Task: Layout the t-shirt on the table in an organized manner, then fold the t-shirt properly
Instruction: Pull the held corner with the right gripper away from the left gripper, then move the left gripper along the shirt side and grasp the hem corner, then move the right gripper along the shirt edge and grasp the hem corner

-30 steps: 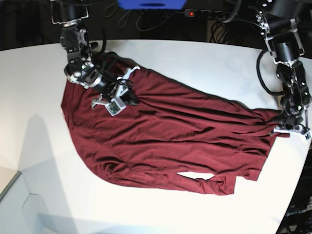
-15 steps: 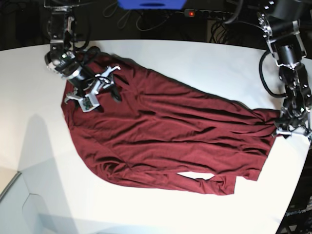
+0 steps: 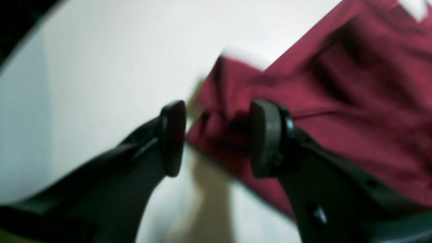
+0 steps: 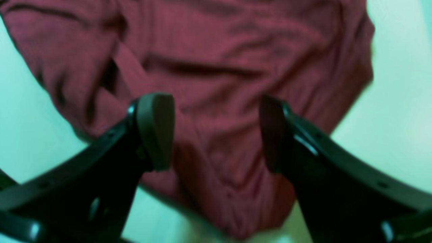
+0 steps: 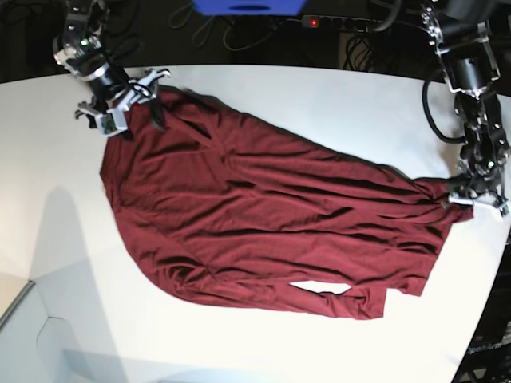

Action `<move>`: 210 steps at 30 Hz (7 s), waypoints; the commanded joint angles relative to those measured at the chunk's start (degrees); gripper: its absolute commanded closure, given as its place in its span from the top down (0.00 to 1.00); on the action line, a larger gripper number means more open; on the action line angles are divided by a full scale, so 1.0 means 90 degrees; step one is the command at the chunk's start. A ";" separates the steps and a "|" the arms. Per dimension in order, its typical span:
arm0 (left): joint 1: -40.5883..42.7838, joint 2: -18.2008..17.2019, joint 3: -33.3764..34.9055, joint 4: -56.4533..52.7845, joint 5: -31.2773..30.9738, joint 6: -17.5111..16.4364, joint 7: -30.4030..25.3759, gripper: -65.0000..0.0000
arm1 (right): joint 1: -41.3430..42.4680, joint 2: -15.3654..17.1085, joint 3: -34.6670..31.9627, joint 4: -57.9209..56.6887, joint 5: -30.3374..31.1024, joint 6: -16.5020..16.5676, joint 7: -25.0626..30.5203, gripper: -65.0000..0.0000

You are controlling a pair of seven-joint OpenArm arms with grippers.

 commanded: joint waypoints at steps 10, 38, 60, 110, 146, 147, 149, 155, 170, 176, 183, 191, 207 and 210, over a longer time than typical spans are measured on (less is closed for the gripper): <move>-0.0271 -0.0278 0.0813 -0.0875 0.0005 0.0003 -0.1379 0.46 | 0.0032 0.0132 0.0139 -0.0997 0.0094 0.0031 0.0201 0.61; 0.1263 -0.0463 0.1009 0.0659 -0.0005 -0.0007 -0.1447 0.37 | 0.0687 0.1157 0.0589 -0.1876 0.0094 0.0031 0.0201 0.61; 0.2952 -0.0698 -0.0251 0.2202 -0.0053 -0.0007 -0.1427 0.37 | 0.0101 0.1294 0.0608 -0.1456 0.0084 0.0031 0.0211 0.61; -0.2781 0.0298 0.2181 -0.3033 0.0005 0.0003 -0.2453 0.49 | 0.0941 0.0483 0.2191 -0.0049 0.0055 0.0031 0.0162 0.61; -0.2440 0.0142 0.2347 -0.3414 -0.0005 0.0012 -0.2463 0.48 | 0.1195 0.0571 0.2152 -0.0098 0.0055 0.0031 0.0162 0.61; -0.2440 0.0142 0.2347 -0.3541 -0.0005 0.0012 -0.2463 0.48 | 0.1205 0.0571 0.2152 -0.0088 0.0055 0.0031 0.0162 0.61; -0.2449 0.0142 0.2347 -0.3688 -0.0005 0.0012 -0.2482 0.41 | 0.1205 0.0571 0.2152 -0.0059 0.0055 0.0031 0.0162 0.61; -0.2440 0.0152 0.2347 -0.3746 0.0005 0.0012 -0.3127 0.00 | 0.1722 0.0562 0.2103 -0.0098 0.0055 0.0031 0.0153 0.61; -0.2440 0.0152 0.2347 -0.3659 0.0005 0.0012 -0.2980 0.00 | 0.4330 0.0571 0.0218 -0.3195 -0.0121 0.0031 0.0153 0.61; -0.2440 0.0152 0.2357 -0.3668 0.0005 0.0012 -0.2980 0.00 | 0.5835 0.0571 0.0257 -0.5441 -0.1254 0.0031 0.0201 0.60; -0.2440 0.0162 0.2357 -0.3668 0.0005 0.0012 -0.2980 0.00 | 0.6264 0.0571 0.0218 -0.6057 -0.1420 0.0031 0.1090 0.61; -0.2391 0.0162 0.2357 -0.3707 0.0005 0.0012 -0.2980 0.00 | 0.6186 0.0659 0.0218 -0.6096 -0.1430 -0.0453 0.1237 0.60; -0.2215 0.0230 0.2357 -0.3668 0.0005 0.0012 -0.3020 0.00 | 0.6264 0.0884 0.0110 -0.7424 -0.1420 -0.1254 0.1276 0.42; -0.2215 0.0230 0.2357 -0.3668 0.0005 0.0012 -0.3020 0.00 | 0.6255 0.0884 -0.0242 -0.7424 -0.1410 -0.1117 0.1276 0.14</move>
